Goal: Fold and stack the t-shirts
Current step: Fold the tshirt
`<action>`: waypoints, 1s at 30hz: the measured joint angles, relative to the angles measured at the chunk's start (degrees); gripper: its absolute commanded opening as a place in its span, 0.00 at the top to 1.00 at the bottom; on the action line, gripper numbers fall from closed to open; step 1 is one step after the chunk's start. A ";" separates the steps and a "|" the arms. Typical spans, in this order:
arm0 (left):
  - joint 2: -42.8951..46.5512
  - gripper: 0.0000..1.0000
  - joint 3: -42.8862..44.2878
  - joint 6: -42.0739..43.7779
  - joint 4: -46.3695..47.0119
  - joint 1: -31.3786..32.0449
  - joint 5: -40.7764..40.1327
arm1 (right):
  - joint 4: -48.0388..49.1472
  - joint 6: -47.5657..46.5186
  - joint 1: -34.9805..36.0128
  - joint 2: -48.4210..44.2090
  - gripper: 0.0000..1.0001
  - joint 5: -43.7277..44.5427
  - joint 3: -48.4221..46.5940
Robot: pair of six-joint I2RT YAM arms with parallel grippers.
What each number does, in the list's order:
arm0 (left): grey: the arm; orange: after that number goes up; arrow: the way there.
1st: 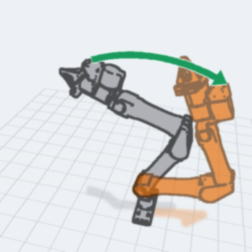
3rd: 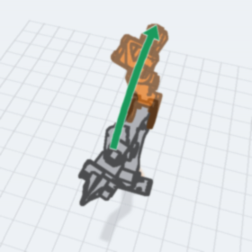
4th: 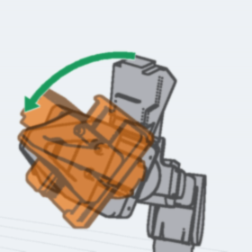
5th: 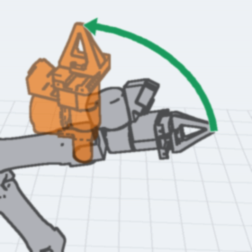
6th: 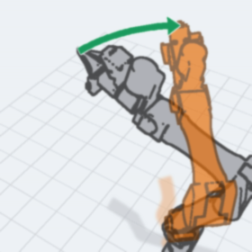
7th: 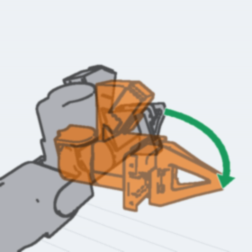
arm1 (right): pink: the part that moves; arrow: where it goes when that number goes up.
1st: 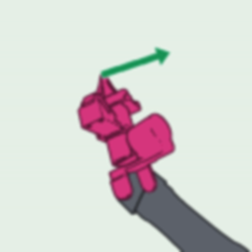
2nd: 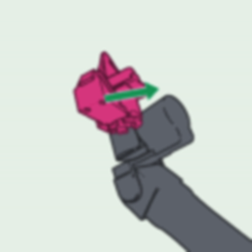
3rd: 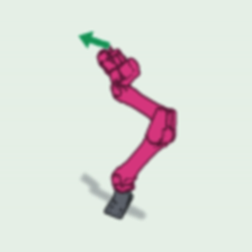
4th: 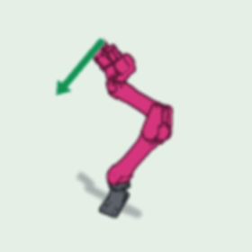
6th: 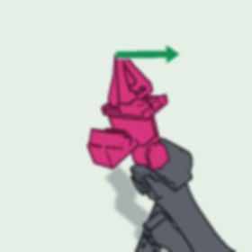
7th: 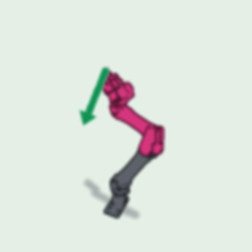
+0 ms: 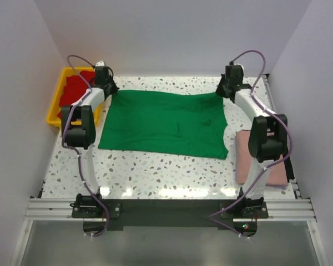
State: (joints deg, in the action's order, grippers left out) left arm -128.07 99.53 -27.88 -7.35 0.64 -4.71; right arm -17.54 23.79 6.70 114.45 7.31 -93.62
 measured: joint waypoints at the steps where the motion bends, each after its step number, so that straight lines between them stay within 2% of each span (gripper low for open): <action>1: 0.83 1.00 -1.01 0.00 -0.04 -0.11 0.00 | 0.70 0.37 0.00 -1.60 1.00 -0.33 1.92; 15: 11.82 1.00 -14.29 -0.26 -1.81 -1.81 -1.73 | 3.48 5.29 0.09 -21.57 1.00 -4.11 25.24; 22: 14.86 1.00 -19.08 -1.40 -3.30 -1.81 -2.51 | 4.39 6.47 0.74 -25.64 1.00 -5.46 33.31; 30: 18.34 1.00 -24.41 -3.19 -4.68 -1.81 -3.58 | 4.76 6.88 0.92 -28.13 1.00 -5.53 37.57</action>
State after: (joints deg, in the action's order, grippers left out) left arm -109.73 75.11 -31.07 -12.03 -1.17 -8.29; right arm -12.78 30.68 7.62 86.32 1.78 -56.05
